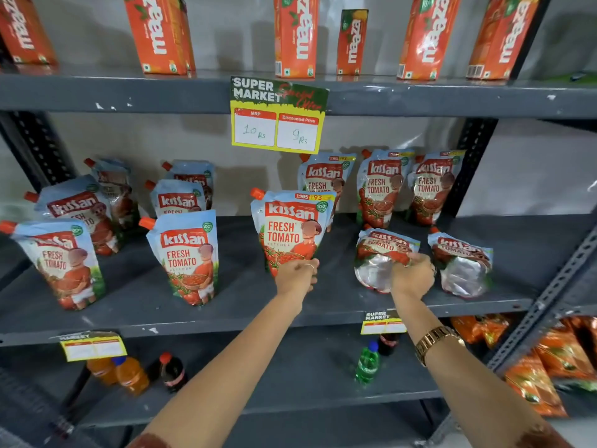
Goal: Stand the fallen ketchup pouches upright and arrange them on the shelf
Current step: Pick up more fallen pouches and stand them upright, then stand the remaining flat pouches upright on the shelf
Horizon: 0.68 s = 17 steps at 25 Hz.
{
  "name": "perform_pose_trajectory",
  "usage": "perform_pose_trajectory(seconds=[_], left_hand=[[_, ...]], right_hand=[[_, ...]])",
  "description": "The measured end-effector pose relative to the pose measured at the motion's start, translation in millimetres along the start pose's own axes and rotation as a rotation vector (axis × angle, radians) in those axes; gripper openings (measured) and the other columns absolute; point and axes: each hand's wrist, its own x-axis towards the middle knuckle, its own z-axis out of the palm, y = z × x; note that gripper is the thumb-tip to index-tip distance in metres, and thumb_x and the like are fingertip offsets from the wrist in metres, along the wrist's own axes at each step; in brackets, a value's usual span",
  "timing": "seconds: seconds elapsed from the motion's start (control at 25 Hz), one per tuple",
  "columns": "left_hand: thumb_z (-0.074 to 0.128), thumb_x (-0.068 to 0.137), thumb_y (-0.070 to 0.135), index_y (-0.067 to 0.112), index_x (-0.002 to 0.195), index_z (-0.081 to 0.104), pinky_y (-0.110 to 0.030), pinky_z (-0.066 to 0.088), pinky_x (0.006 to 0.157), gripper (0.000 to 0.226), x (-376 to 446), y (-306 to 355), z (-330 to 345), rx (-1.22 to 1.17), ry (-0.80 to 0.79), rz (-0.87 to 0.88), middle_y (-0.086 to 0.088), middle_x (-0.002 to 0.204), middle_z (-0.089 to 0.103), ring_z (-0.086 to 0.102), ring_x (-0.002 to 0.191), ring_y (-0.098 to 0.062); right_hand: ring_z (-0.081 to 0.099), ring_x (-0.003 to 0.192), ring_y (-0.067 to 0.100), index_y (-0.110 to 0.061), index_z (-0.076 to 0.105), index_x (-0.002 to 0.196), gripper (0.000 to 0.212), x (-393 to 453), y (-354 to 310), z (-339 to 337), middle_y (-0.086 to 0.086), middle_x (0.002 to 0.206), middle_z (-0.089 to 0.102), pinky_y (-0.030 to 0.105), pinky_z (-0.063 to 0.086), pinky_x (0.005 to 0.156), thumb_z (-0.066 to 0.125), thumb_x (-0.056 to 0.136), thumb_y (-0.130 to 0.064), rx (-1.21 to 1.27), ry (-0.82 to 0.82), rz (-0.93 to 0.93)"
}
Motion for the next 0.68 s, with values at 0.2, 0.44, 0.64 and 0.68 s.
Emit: perform_pose_trajectory(seconds=[0.2,0.44,0.64,0.68], left_hand=[[0.06,0.086,0.023,0.013,0.082,0.066,-0.038,0.055,0.083,0.013,3.1,-3.6,43.0,0.08,-0.051,0.014,0.002,0.07,0.059,0.06,0.076,-0.02],[0.066,0.08,0.034,0.017,0.059,0.055,-0.044,0.052,0.091,0.029,19.5,-1.6,106.2,0.096,0.004,-0.056,-0.001,0.068,0.058,0.058,0.083,-0.027],[0.066,0.079,0.026,0.001,0.09,0.062,-0.036,0.05,0.09,0.027,46.8,-5.0,137.3,0.128,-0.034,-0.159,-0.016,0.109,0.066,0.062,0.099,-0.031],[0.065,0.081,0.02,0.002,0.087,0.062,-0.035,0.05,0.086,0.019,46.9,-3.7,138.7,0.097,-0.045,-0.185,-0.015,0.102,0.066,0.062,0.092,-0.029]], right_hand=[[0.055,0.11,0.042,0.008,0.057,0.111,0.038,30.5,28.9,3.0,0.028,0.118,0.06,0.044,0.046,0.094,0.056,0.083,-0.018,-0.049,-0.269,0.278],[0.056,0.108,0.045,0.006,0.052,0.118,0.034,70.2,37.6,3.4,0.019,0.11,0.058,0.053,0.051,0.091,0.05,0.092,-0.016,0.085,-0.53,0.392],[0.058,0.107,0.04,0.003,0.058,0.115,0.041,89.7,44.4,16.6,0.023,0.118,0.063,0.051,0.048,0.096,0.052,0.09,-0.029,0.025,-0.664,0.312],[0.058,0.108,0.039,0.002,0.057,0.115,0.041,93.4,44.2,19.4,0.021,0.119,0.063,0.05,0.048,0.097,0.052,0.089,-0.029,0.019,-0.686,0.306]])
